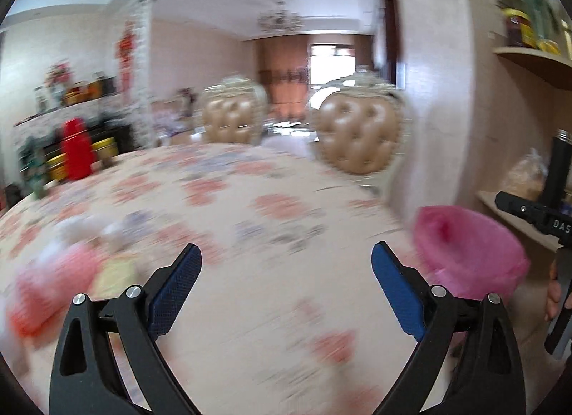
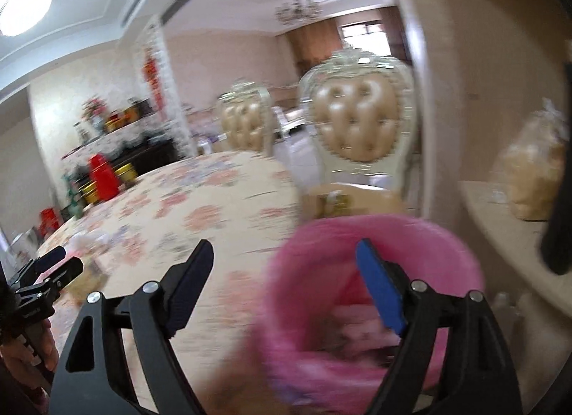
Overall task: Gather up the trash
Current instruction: 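Move both tools back to the table pile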
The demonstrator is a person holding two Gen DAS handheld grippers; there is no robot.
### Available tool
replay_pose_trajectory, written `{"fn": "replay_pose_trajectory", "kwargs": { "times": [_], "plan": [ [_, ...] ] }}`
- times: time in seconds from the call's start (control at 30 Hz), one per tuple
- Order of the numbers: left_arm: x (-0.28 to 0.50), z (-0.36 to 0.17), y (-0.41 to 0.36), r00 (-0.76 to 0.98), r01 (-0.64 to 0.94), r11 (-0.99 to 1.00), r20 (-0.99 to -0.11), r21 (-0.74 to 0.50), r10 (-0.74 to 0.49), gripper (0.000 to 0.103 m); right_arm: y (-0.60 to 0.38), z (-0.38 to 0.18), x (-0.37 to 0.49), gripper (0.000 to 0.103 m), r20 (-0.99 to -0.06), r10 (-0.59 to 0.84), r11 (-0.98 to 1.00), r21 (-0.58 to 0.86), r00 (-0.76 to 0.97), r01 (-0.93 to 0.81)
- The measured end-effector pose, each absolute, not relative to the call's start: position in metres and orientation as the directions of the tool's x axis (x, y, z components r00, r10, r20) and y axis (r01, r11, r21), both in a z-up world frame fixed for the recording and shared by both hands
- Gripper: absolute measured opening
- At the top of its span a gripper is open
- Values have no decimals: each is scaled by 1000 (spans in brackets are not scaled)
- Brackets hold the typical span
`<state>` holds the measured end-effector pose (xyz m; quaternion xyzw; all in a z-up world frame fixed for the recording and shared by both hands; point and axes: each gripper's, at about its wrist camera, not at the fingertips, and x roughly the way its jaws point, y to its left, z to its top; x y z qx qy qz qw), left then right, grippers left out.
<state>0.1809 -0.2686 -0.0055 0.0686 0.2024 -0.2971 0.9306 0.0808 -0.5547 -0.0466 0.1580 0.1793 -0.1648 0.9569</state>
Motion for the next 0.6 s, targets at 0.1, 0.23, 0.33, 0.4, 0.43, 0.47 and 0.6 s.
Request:
{"fn": "replay_pose_trajectory", "kwargs": {
  "times": [0.1, 0.23, 0.33, 0.4, 0.43, 0.47, 0.6],
  "plan": [
    [183, -9, -223, 779, 511, 859, -436, 27, -450, 90, -508, -48, 111, 82, -410, -170, 925, 246, 896, 289],
    [185, -12, -147, 834, 391, 919, -442, 53, -330, 90, -442, -53, 151, 83, -436, -51, 954, 245, 899, 174],
    [184, -12, -96, 859, 306, 951, -444, 43, -257, 90, -390, -54, 175, 83, -450, 23, 969, 229, 893, 90],
    [185, -14, -61, 870, 240, 970, -449, 32, -201, 90, -361, -56, 187, 83, -458, 66, 974, 223, 887, 43],
    [185, -14, -49, 873, 219, 975, -452, 27, -184, 90, -343, -57, 194, 83, -466, 88, 976, 219, 880, 18],
    [184, -15, -30, 876, 186, 982, -455, 20, -156, 90, -331, -59, 200, 83, -474, 105, 977, 215, 874, -1],
    [184, -23, 16, 874, 102, 995, -477, -9, -94, 90, -289, -66, 216, 83, -515, 163, 976, 206, 841, -62]
  ]
}}
